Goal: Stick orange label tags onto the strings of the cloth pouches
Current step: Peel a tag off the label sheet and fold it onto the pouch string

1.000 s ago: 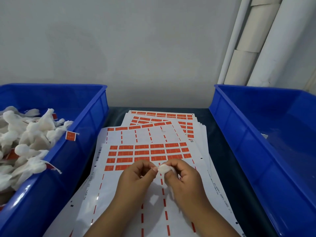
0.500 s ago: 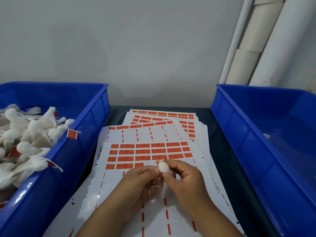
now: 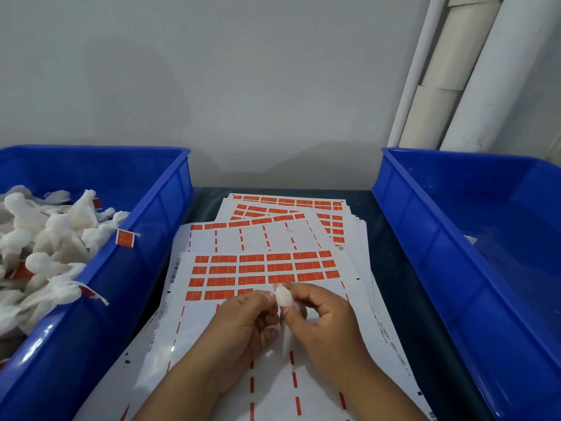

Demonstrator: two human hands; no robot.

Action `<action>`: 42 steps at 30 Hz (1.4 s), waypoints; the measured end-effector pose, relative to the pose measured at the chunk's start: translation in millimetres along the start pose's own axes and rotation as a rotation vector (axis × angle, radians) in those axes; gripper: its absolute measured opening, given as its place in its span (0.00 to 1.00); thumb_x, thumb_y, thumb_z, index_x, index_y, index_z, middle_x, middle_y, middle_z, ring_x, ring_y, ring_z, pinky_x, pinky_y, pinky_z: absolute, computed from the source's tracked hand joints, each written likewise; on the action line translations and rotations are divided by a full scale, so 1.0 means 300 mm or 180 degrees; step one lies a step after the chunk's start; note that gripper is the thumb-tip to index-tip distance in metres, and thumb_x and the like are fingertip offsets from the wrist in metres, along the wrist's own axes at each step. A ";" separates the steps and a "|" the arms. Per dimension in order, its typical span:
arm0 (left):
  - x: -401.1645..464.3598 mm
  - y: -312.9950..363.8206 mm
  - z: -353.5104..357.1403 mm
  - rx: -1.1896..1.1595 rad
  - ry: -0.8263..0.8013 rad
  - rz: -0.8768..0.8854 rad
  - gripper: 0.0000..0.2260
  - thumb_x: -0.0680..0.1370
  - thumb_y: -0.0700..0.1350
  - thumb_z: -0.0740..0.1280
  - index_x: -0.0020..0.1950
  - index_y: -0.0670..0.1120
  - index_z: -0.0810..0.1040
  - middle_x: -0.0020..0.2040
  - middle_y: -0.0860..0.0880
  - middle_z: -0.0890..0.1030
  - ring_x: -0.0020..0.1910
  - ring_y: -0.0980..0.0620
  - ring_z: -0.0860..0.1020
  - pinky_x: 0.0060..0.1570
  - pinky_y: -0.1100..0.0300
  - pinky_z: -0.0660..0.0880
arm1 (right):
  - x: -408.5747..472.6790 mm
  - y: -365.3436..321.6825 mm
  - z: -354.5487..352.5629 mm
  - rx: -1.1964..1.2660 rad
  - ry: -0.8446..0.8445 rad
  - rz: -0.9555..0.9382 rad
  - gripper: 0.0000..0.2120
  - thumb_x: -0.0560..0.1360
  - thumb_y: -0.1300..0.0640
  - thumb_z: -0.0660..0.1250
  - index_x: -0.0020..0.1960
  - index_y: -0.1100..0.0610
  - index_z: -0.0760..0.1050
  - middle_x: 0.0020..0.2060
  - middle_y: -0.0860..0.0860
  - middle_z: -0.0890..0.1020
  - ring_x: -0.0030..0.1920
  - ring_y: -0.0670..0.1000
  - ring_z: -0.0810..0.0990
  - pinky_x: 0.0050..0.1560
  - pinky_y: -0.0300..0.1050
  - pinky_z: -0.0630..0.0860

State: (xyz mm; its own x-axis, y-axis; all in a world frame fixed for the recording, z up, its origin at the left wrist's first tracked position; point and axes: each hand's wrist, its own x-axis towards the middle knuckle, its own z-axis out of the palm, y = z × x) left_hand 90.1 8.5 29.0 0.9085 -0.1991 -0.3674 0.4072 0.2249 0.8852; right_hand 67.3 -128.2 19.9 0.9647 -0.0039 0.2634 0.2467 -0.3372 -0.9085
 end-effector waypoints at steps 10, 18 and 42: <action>0.004 -0.009 0.016 0.0508 0.0715 0.0693 0.08 0.76 0.46 0.65 0.39 0.48 0.81 0.32 0.50 0.80 0.40 0.47 0.76 0.40 0.58 0.74 | -0.001 0.009 0.013 -0.0109 0.0138 -0.0028 0.18 0.72 0.61 0.71 0.43 0.36 0.75 0.38 0.29 0.78 0.45 0.33 0.77 0.39 0.23 0.71; 0.032 0.004 0.002 0.0101 0.1459 0.0650 0.05 0.76 0.49 0.65 0.43 0.50 0.79 0.42 0.53 0.81 0.45 0.50 0.79 0.42 0.60 0.75 | -0.001 0.016 0.007 0.0221 -0.0071 0.0381 0.20 0.72 0.61 0.71 0.49 0.37 0.69 0.30 0.46 0.74 0.33 0.44 0.75 0.33 0.30 0.74; 0.016 0.002 -0.011 0.1164 0.1167 0.1532 0.04 0.75 0.49 0.65 0.44 0.51 0.78 0.38 0.66 0.80 0.40 0.66 0.78 0.27 0.77 0.70 | 0.028 -0.016 -0.013 0.2063 -0.1020 0.1406 0.10 0.77 0.55 0.65 0.43 0.49 0.84 0.26 0.52 0.78 0.29 0.47 0.78 0.47 0.42 0.79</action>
State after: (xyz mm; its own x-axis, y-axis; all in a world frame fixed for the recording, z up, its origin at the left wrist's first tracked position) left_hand 95.1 10.8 26.8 0.9789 0.1905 0.0734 -0.0468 -0.1406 0.9890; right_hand 73.9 -130.4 27.7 0.9404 0.2915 -0.1752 -0.2490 0.2393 -0.9385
